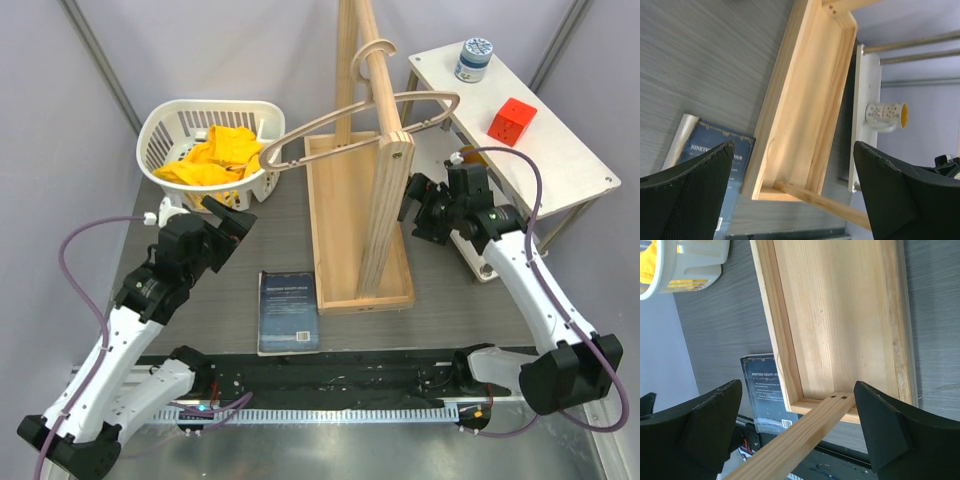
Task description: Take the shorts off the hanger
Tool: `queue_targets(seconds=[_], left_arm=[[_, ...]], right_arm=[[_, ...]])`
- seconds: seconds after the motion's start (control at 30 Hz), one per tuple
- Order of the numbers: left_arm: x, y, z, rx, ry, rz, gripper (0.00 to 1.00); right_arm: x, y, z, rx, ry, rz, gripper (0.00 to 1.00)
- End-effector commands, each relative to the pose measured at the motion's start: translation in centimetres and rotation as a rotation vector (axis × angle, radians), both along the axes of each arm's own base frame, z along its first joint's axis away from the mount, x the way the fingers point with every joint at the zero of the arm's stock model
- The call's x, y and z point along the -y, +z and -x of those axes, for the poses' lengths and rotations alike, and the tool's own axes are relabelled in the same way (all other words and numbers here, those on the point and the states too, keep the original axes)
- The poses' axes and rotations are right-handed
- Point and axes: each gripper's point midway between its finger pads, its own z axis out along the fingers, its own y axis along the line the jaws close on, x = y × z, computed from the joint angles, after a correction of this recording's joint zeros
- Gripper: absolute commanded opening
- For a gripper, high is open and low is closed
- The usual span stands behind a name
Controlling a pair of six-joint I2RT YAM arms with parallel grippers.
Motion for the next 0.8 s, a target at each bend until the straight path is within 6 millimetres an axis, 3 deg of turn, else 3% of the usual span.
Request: queue_targets(seconds=[0.0,0.03,0.1,0.13,0.17,0.23,0.27,0.33,0.37,0.4,0.43,0.47,0.5,0.53,0.57,0.63,0.73,0.77], left_arm=[[2.6,1.3,0.2,0.070,-0.091,0.181,1.00],[3.0,-0.7,0.6,0.032,-0.112,0.183,1.00],[3.5,-1.2,0.7,0.047,-0.130,0.228,1.00],[3.8,-3.0,1.0,0.020,-0.140,0.235,1.00],[4.3,-3.0,1.1,0.045,-0.169,0.263,1.00],[4.8,-3.1,1.8,0.072,-0.210,0.296,1.00],[5.1,-5.0,2.4,0.049,-0.235,0.301,1.00],[5.5,-3.8,3.0,0.153,-0.286,0.350,1.00],[5.8,-5.5,3.3,0.151,-0.308,0.360,1.00],[6.3,-4.4,3.7,0.231,-0.357,0.397,1.00],[6.4,-3.4,4.4,0.297,-0.383,0.429,1.00],[6.4,-5.4,4.7,0.290,-0.392,0.440,1.00],[6.6,-3.6,5.3,0.387,-0.433,0.479,1.00],[6.4,-2.9,6.0,0.435,-0.447,0.498,1.00],[6.4,-3.3,6.4,0.447,-0.455,0.503,1.00],[6.3,-2.6,7.6,0.514,-0.498,0.490,1.00],[6.3,-3.1,8.6,0.533,-0.532,0.472,1.00],[6.1,-3.1,9.1,0.544,-0.542,0.468,1.00]], right_arm=[[-0.6,1.2,0.8,0.110,0.029,-0.068,1.00],[-0.5,0.9,1.2,0.113,0.028,-0.067,1.00],[-0.3,-0.8,2.0,0.078,0.019,-0.064,1.00],[-0.2,-0.9,2.6,0.084,0.025,-0.069,1.00],[-0.1,-2.4,3.3,0.057,0.024,-0.065,1.00],[-0.2,-3.0,3.7,0.082,0.026,-0.089,1.00],[0.0,-4.5,4.7,0.077,0.020,-0.093,1.00],[-0.2,-4.9,4.7,0.134,0.021,-0.128,1.00],[-0.1,-6.3,5.6,0.138,0.017,-0.135,1.00],[0.0,-6.3,5.3,0.183,0.009,-0.147,1.00],[0.2,-8.1,6.1,0.175,0.004,-0.146,1.00],[0.3,-8.4,6.2,0.198,-0.002,-0.151,1.00],[0.4,-6.8,6.2,0.296,-0.002,-0.178,1.00],[0.5,-8.3,6.9,0.293,-0.005,-0.184,1.00],[0.5,-7.0,7.0,0.376,-0.007,-0.208,1.00],[1.2,-8.2,7.4,0.388,-0.046,-0.202,1.00],[1.6,-7.6,8.2,0.453,-0.060,-0.221,1.00],[1.7,-8.2,8.6,0.437,-0.070,-0.231,1.00]])
